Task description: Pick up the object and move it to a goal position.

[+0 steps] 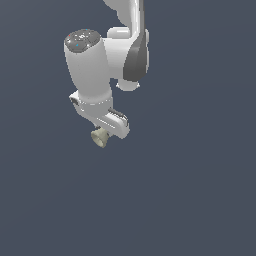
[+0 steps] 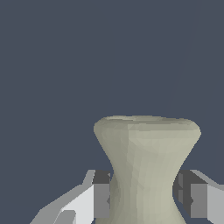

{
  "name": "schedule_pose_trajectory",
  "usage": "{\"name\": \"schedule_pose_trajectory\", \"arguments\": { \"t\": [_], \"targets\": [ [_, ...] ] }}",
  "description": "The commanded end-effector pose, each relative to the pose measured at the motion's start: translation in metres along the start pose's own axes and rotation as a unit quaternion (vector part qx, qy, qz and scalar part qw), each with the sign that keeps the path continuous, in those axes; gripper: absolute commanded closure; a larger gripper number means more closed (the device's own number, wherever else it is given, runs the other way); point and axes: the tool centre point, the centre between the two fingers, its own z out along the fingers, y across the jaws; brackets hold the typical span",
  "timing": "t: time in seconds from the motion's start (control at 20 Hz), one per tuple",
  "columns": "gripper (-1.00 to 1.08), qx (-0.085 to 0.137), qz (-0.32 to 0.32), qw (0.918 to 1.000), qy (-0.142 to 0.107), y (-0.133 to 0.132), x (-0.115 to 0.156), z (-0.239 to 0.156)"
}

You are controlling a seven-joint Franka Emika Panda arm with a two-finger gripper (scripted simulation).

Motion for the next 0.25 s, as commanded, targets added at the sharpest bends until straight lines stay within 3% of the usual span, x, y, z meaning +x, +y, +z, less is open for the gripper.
{"name": "schedule_pose_trajectory", "arguments": {
  "t": [0.0, 0.2],
  "targets": [
    [1.08, 0.0, 0.0, 1.0, -0.001, 0.0032, -0.0006, -0.008],
    [1.08, -0.001, 0.0, 1.0, 0.0, 0.0039, 0.0001, -0.0118]
  ]
}}
